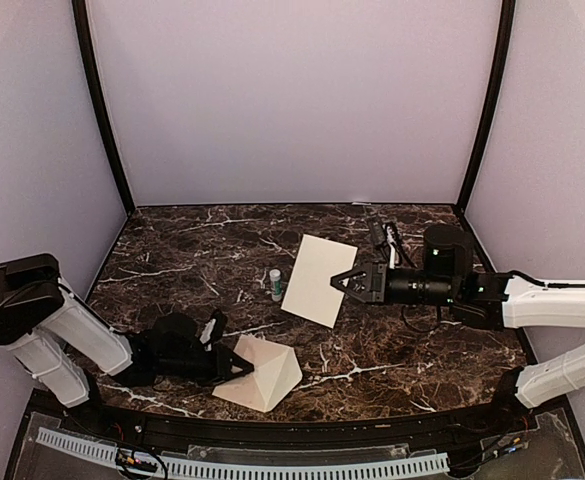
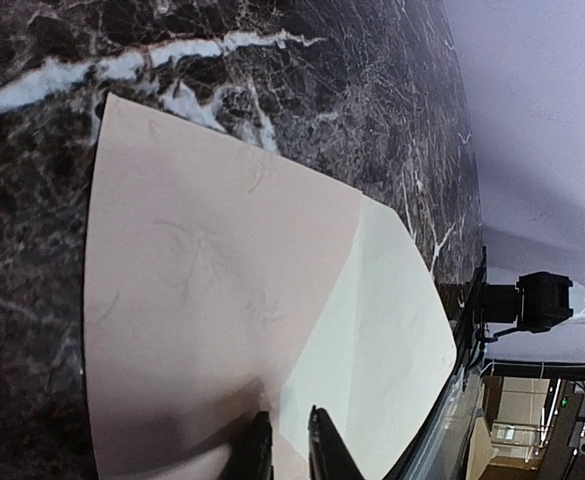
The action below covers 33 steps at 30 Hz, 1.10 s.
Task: Place the letter into the envelope and seal it
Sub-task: Move the envelope to the center of the board.
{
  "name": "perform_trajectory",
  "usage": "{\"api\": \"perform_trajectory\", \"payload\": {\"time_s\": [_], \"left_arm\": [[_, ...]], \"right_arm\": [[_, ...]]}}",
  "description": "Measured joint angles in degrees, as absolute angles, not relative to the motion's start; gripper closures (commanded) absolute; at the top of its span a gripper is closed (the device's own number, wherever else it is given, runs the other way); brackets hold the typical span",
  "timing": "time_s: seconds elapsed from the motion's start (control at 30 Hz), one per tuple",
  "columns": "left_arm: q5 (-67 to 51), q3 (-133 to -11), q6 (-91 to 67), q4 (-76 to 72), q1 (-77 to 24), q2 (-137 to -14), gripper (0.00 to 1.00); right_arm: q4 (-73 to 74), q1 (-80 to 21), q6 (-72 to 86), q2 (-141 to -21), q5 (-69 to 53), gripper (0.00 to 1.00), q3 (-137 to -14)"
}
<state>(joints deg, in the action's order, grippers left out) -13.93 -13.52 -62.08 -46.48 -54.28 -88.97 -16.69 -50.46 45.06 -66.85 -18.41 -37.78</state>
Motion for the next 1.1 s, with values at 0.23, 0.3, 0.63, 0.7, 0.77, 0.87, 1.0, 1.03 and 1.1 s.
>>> {"api": "perform_trajectory", "payload": {"time_s": [0.23, 0.3, 0.63, 0.7, 0.77, 0.87, 1.0, 1.03, 1.1], "left_arm": [[-11.0, -16.5, -65.8, -53.7, -54.3, -95.9, 0.88], [-10.6, -17.8, -66.0, -54.3, -54.5, -96.8, 0.86], [-8.3, -24.1, -59.7, -40.6, -54.7, -82.3, 0.59], [-8.3, -25.8, -57.8, -35.4, -54.5, -78.7, 0.54], [-8.5, -27.3, -55.9, -30.5, -54.2, -76.7, 0.50], [-9.1, -27.8, -54.0, -23.9, -53.6, -75.0, 0.46], [-10.4, -26.5, -52.4, -18.1, -52.0, -73.9, 0.42], [-10.7, -26.0, -52.2, -17.4, -51.5, -73.7, 0.40], [-11.6, -25.0, -51.7, -15.9, -50.8, -73.6, 0.38]], "right_arm": [[-14.0, -50.5, 45.1, -66.8, -17.9, 1.00, -37.9], [-12.8, -50.5, 45.3, -66.8, -17.9, 1.00, -38.0], [-13.8, -50.5, 50.6, -67.6, -20.1, 1.00, -36.3], [-14.8, -50.9, 52.3, -68.8, -20.6, 1.00, -35.4], [-15.6, -51.4, 54.0, -70.3, -20.7, 1.00, -34.6], [-17.0, -53.0, 56.3, -73.3, -20.8, 1.00, -33.7], [-19.1, -55.2, 59.2, -77.5, -20.8, 1.00, -33.5], [-19.8, -55.6, 59.8, -78.4, -20.8, 1.00, -33.5], [-21.0, -56.2, 61.0, -80.2, -20.7, 1.00, -33.5]]}}
